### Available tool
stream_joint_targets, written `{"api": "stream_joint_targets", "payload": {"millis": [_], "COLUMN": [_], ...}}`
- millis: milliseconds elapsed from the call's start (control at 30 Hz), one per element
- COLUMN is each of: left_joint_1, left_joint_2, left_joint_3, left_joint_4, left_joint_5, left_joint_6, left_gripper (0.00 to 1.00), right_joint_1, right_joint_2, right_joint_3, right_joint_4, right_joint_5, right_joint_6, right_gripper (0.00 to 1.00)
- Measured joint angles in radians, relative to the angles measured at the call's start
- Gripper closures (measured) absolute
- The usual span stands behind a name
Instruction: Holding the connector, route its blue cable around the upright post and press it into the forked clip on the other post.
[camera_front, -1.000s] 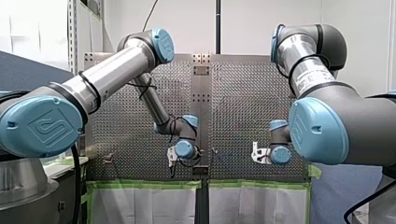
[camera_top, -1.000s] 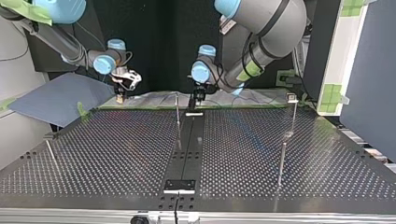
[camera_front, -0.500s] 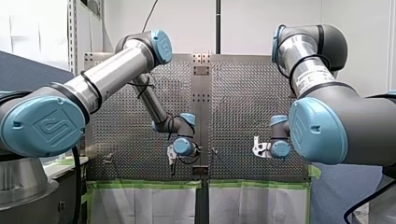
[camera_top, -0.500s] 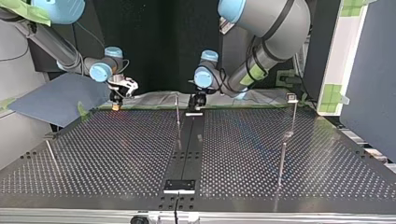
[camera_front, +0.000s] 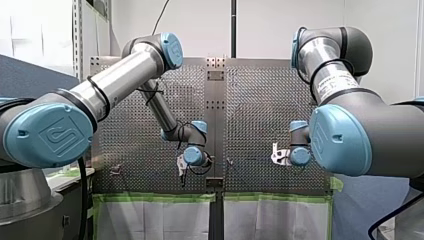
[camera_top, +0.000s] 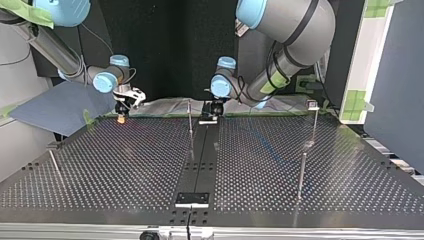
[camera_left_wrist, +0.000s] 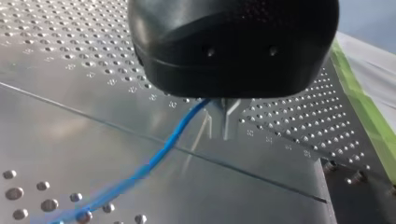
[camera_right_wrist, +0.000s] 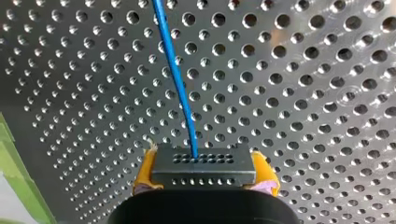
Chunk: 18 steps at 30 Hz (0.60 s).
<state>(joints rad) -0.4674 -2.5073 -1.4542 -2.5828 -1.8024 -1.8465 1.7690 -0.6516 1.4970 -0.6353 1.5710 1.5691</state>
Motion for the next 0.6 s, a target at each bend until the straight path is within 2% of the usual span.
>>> {"api": "stream_joint_targets", "payload": {"millis": [67,100,133,333,600], "left_joint_1": [-0.001,-0.002,-0.003,-0.018,-0.051], "left_joint_2": [0.000,0.000,0.000,0.001,0.003], "left_joint_3": [0.000,0.000,0.000,0.000,-0.003], "left_joint_4": [-0.002,-0.005,-0.009,-0.058,-0.131], "left_joint_5": [0.007,0.012,0.015,0.039,0.109], "left_joint_6": [0.002,0.004,0.006,0.045,0.118], "left_gripper": [0.05,0.05,0.00,0.00,0.00], "right_joint_1": [0.000,0.000,0.000,0.000,0.000], "right_joint_2": [0.000,0.000,0.000,0.000,0.001], "right_joint_3": [0.000,0.000,0.000,0.000,0.000], "right_joint_4": [0.004,0.005,0.007,0.017,0.032], "right_joint_5": [0.000,0.000,-0.001,-0.001,-0.004], "right_joint_6": [-0.001,-0.001,-0.001,-0.001,-0.001], "right_gripper": [1.00,1.00,1.00,1.00,1.00]}}
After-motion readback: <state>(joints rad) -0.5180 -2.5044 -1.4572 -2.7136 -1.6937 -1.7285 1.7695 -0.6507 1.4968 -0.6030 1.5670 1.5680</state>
